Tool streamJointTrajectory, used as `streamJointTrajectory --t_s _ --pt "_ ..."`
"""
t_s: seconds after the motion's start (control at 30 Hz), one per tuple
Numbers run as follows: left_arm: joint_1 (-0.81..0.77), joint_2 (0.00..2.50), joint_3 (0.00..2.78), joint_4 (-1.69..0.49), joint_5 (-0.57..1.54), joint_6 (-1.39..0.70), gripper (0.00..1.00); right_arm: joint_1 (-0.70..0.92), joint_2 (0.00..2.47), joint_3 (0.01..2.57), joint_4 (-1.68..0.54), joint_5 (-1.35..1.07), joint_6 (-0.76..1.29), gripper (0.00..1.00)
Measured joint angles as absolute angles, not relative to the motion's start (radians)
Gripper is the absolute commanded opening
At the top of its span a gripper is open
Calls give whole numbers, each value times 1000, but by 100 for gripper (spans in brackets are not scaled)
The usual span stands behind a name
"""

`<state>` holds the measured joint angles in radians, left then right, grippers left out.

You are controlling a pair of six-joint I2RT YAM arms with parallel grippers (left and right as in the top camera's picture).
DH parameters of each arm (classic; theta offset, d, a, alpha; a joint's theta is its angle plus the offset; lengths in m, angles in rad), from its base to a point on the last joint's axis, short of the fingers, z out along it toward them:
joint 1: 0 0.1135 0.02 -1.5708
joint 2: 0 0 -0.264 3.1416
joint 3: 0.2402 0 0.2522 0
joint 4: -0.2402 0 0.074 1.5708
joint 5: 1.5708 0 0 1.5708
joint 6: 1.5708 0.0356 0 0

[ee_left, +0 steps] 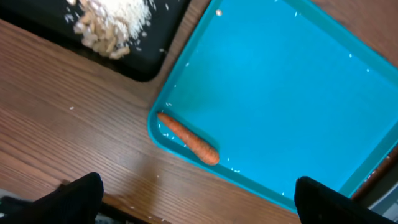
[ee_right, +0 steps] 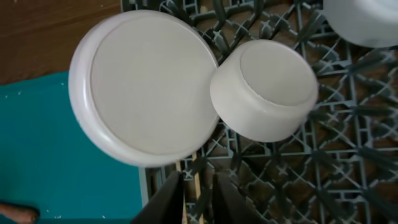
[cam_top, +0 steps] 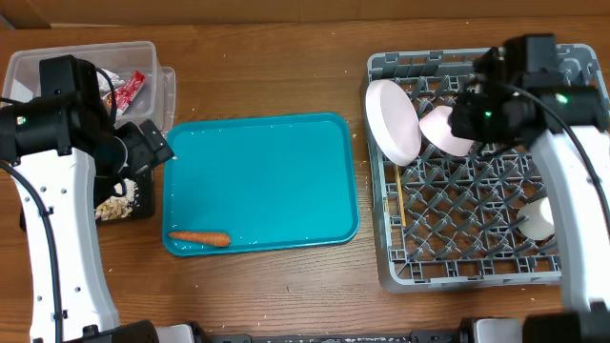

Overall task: Sort waste into correct bins and load items into the dishwasher
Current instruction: 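Reach the left gripper to the carrot on the teal tray and grasp it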

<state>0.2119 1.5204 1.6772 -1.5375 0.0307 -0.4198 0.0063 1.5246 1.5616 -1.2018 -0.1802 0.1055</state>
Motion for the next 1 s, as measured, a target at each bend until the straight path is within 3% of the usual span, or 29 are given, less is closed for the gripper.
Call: streamJointTrajectory --t_s 0.13,0.3,0.7,1.0 --pt "211 1520 1592 -1530 62 -421 100 6 1474 1563 -1253 -171 105 25" --pt "187 1520 1429 -1463 99 -451 100 6 1483 1563 -1275 -163 113 50" --pt "-7 1520 1059 -1147 137 -661 100 6 1483 1563 -1285 -157 109 50" --pt "-19 1520 920 -1000 97 -816 100 6 1483 1563 -1289 -154 109 50"
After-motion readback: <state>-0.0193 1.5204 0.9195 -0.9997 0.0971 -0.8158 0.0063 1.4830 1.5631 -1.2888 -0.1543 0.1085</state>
